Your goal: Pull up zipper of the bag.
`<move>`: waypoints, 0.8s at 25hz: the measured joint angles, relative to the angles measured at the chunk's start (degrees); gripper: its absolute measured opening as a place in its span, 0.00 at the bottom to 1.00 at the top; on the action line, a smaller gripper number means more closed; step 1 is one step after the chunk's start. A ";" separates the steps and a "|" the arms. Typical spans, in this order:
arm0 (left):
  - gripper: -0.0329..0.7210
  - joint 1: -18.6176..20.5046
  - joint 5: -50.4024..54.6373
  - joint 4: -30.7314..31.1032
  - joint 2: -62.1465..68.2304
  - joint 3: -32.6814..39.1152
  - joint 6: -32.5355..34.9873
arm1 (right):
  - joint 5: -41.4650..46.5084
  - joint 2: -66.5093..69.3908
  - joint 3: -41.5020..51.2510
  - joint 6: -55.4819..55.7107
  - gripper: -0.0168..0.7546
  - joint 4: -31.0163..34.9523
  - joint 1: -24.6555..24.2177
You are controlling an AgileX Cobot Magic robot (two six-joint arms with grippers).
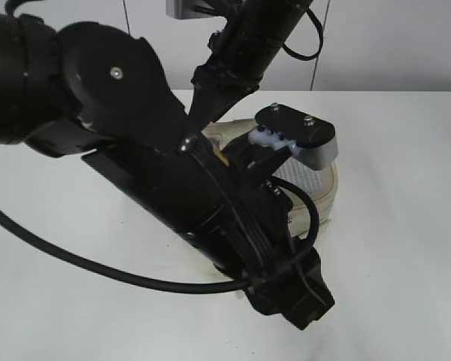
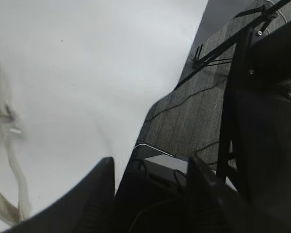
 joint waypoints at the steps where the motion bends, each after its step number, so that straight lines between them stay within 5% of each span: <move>1: 0.54 0.00 0.50 0.74 -0.97 0.00 -0.24 | 0.00 -0.08 -0.06 0.42 0.57 0.19 0.00; 6: 0.59 2.68 1.77 6.53 -6.33 -0.12 -3.81 | -0.04 -0.12 -0.06 2.72 0.66 0.27 -0.15; 20: 0.60 21.37 0.85 15.24 -9.43 -1.46 -8.10 | 0.14 -2.88 -0.06 7.44 0.68 -1.29 -10.72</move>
